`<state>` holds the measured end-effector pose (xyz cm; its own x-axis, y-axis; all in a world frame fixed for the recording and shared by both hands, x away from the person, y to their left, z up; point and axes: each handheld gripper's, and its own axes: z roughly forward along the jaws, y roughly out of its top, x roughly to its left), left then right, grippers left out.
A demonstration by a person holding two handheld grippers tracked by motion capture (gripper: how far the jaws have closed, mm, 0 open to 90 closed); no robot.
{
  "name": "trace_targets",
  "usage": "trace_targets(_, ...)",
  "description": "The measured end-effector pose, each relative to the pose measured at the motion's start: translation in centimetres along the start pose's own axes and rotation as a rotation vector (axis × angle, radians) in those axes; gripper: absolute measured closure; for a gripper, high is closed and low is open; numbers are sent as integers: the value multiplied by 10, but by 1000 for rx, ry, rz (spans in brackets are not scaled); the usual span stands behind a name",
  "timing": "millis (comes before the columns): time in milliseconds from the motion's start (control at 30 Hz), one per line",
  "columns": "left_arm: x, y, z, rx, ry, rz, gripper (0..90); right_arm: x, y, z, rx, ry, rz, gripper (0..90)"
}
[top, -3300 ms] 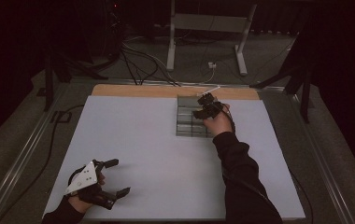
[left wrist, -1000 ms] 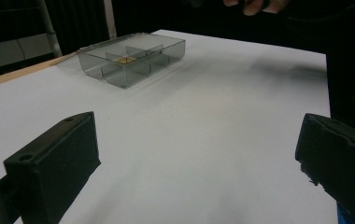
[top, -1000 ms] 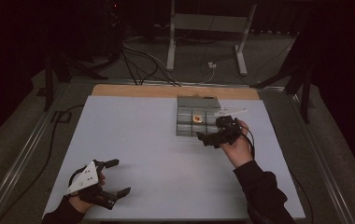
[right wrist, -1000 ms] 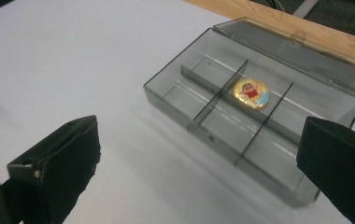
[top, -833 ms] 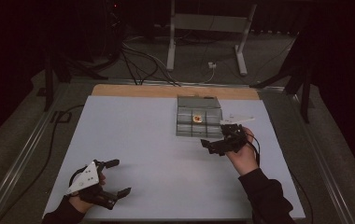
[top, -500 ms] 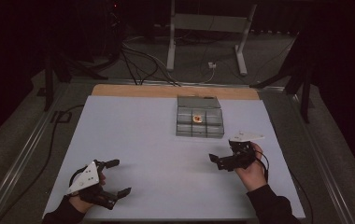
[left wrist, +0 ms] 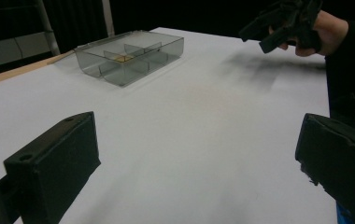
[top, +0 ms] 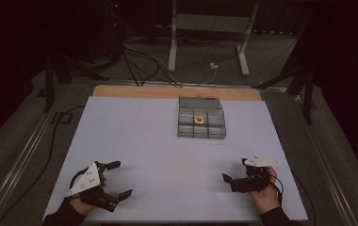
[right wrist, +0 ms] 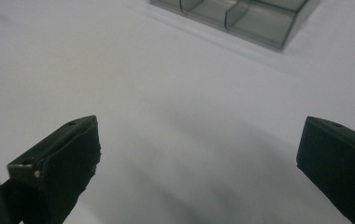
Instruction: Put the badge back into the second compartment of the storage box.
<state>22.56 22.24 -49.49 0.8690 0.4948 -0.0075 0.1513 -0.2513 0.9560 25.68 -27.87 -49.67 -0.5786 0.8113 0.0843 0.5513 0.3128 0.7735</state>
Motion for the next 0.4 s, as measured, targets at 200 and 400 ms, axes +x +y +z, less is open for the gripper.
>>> trace_targets(200,-1,0,1,2,-5,-3,5,-2,-17,-5,3,9,11,0)
trace_targets(400,-1,0,2,3,-6,-3,5,-1,-17,-7,-32,-9,-2,0)
